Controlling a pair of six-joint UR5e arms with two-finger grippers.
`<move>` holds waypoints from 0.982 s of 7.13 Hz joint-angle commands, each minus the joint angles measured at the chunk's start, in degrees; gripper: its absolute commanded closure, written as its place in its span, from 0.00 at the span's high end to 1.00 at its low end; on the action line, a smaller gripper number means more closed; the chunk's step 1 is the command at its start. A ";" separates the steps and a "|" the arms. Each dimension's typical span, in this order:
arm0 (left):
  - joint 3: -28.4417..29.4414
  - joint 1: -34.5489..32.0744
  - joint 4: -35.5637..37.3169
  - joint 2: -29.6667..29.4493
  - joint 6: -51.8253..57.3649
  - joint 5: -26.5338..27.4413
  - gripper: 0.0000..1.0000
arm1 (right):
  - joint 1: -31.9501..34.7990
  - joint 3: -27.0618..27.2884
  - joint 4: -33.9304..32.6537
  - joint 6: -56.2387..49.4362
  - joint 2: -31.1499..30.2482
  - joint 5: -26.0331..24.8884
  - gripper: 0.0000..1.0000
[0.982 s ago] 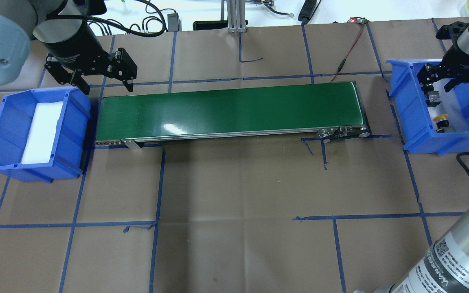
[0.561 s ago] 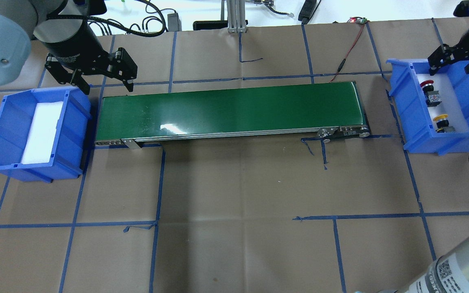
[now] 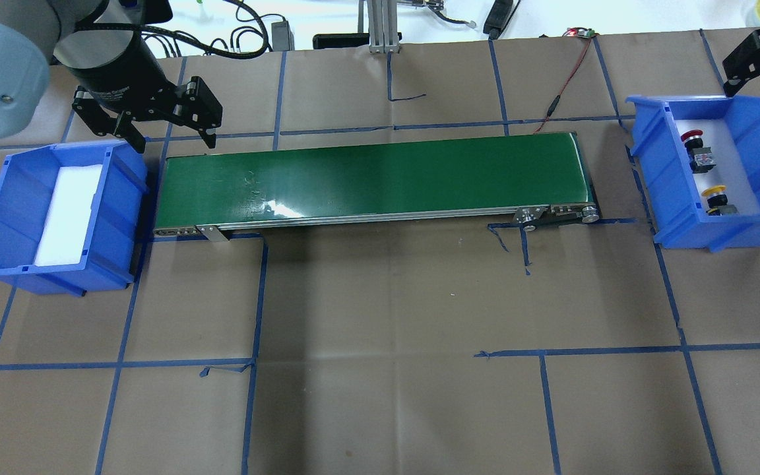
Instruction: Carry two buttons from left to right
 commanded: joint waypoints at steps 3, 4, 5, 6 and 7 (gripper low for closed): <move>0.00 0.00 0.00 0.00 -0.33 0.00 1.00 | 19.70 1.35 1.92 28.49 -5.25 0.48 1.00; 0.00 0.00 0.00 0.00 -0.33 0.00 1.00 | 22.97 3.45 1.75 29.87 -6.57 0.39 1.00; 0.00 0.00 0.00 0.00 -0.33 0.00 1.00 | 23.69 7.29 1.66 29.79 -8.32 0.56 1.00; 0.00 0.00 0.00 0.00 -0.33 0.00 1.00 | 23.61 8.90 1.57 29.88 -9.99 0.65 1.00; 0.00 0.00 0.00 0.00 -0.33 0.00 1.00 | 23.61 9.09 1.75 29.79 -11.49 0.57 1.00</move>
